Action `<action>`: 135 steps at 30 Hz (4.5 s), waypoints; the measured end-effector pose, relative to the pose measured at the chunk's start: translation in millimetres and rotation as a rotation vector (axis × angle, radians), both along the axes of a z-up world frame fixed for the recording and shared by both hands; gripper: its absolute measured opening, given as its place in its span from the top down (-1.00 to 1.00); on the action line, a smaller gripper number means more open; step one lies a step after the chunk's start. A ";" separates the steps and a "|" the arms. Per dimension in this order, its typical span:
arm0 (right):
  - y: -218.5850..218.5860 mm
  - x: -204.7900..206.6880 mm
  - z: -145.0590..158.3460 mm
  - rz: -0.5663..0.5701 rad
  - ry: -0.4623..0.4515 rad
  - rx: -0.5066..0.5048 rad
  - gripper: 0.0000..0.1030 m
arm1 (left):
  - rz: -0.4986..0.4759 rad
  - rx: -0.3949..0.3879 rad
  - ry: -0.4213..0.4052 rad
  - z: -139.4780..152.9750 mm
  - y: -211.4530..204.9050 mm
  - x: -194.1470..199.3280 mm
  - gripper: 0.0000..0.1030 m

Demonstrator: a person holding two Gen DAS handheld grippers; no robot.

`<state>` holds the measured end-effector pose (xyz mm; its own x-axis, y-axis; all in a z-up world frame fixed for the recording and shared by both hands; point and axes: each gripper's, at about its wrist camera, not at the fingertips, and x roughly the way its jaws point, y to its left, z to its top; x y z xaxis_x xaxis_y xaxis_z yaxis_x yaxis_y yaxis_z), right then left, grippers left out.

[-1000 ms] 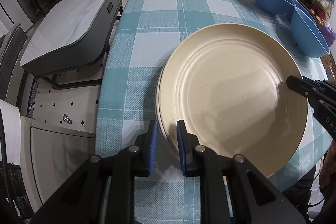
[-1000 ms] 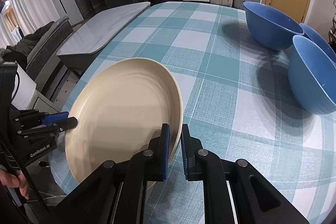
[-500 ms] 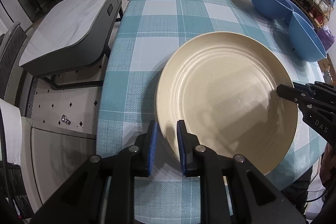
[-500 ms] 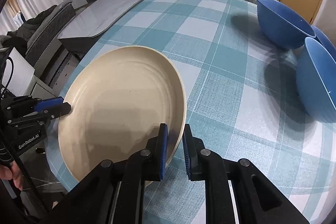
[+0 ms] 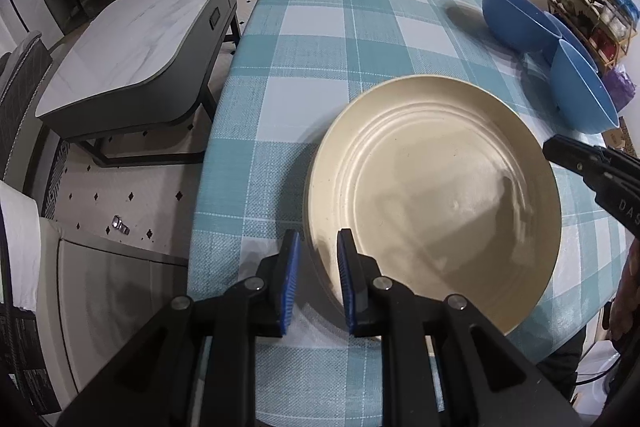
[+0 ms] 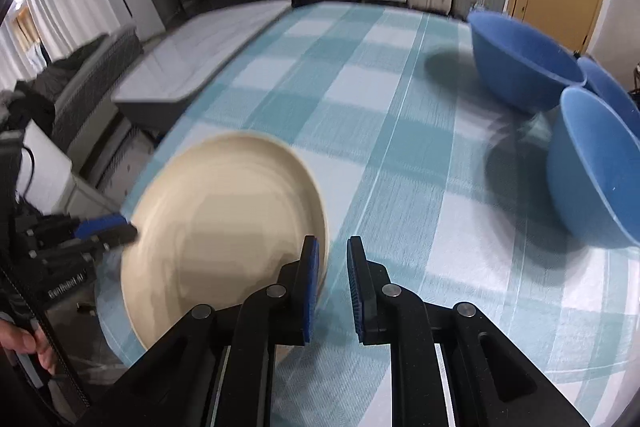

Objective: Organize plates and bowls
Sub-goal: 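Open both tools to release the cream plate on the stack, then withdraw both tools from the plates and move toward the blue bowls, then close the left tool on the rim of the nearest blue bowl while the right tool grips its opposite rim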

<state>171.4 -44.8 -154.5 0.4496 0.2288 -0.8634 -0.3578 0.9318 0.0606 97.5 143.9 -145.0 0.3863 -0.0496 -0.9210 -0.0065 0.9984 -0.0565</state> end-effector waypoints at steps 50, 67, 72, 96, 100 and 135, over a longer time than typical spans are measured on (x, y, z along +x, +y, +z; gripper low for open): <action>-7.4 35.6 -34.0 0.016 0.134 0.146 0.69 | 0.035 -0.041 0.034 -12.7 10.0 8.8 0.35; -12.5 8.9 24.0 0.051 -0.066 0.179 0.56 | 0.042 -0.085 -0.081 24.8 0.0 0.3 0.17; -29.6 -12.9 56.5 0.031 -0.205 0.166 -0.01 | 0.011 -0.115 -0.165 52.5 -22.9 -1.6 0.08; -165.8 -80.6 91.6 -0.185 -0.448 0.180 -0.97 | -0.079 -0.133 -0.357 83.8 -165.9 24.2 -0.52; -187.1 -69.9 86.7 -0.236 -0.412 0.202 -0.97 | -0.123 -0.093 -0.313 77.8 -187.5 41.3 -0.52; -335.2 116.0 63.0 -0.373 -0.032 0.118 -0.91 | -0.259 -0.112 0.029 31.3 -317.5 184.6 -0.51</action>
<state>287.5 -380.1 -91.5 0.5469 0.1413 -0.8252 0.0007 0.9856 0.1692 282.2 -173.6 -113.7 0.3211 -0.2453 -0.9147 0.2453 0.9545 -0.1698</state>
